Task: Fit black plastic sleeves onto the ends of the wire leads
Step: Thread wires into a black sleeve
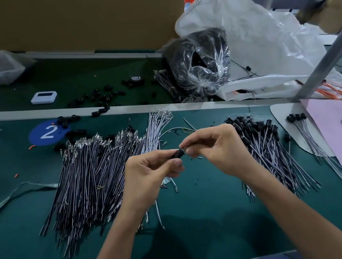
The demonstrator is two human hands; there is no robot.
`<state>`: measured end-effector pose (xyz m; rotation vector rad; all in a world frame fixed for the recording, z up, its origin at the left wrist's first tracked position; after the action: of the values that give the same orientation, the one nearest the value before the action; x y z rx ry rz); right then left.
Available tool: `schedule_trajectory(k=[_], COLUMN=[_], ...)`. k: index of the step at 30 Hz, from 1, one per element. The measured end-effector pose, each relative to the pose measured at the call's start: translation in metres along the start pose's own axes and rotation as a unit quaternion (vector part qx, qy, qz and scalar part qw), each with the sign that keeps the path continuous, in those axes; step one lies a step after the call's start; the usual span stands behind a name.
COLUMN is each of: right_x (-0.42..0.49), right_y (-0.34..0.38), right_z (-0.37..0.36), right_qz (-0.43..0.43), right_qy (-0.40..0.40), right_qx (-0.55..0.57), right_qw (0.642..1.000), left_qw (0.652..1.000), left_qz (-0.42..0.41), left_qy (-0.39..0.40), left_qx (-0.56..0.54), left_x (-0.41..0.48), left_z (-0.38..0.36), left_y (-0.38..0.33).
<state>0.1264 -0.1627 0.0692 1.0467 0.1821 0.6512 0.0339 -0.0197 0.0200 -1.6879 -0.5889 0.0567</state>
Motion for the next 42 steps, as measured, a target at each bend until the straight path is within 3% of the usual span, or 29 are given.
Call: schedule_trajectory(k=[9,23,31,38,42], right_x=[0.001,0.004,-0.001,-0.018,-0.036], right_y=[-0.004,-0.013,-0.014,-0.013,-0.016], right_z=[0.003,0.0,-0.002,0.006,0.027], right_qz=[0.003,-0.051,-0.065,-0.057,-0.075], right_qy=[-0.038,0.04,0.039,-0.01,-0.002], right_qx=[-0.031,0.127,0.173,0.183,0.276], right_qw=[0.999,0.99,0.982,0.981,0.958], left_qw=[0.999,0.996,0.994,0.994,0.983], left_qz=[-0.02,-0.03,-0.025,-0.001,0.07], left_qy=[0.014,0.075,0.093,0.106,0.167], left_qx=[0.037,0.048,0.047,0.012,-0.028], left_x=[0.007,0.014,0.016,0.015,0.002], left_z=[-0.006,0.001,0.001,-0.018,-0.036], left_y=[0.0,-0.005,-0.008,-0.016,-0.016])
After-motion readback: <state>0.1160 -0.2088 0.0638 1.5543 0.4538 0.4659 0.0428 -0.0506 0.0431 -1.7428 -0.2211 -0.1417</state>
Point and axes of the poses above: each hand's wrist, its own x-axis towards the middle knuckle, its own z-axis out of the back of the hand, y = z × x, the point moved 1 cm from there along x, towards the middle knuckle, and after that the axes turned 10 degrees about -z, right-handed, at the moved point
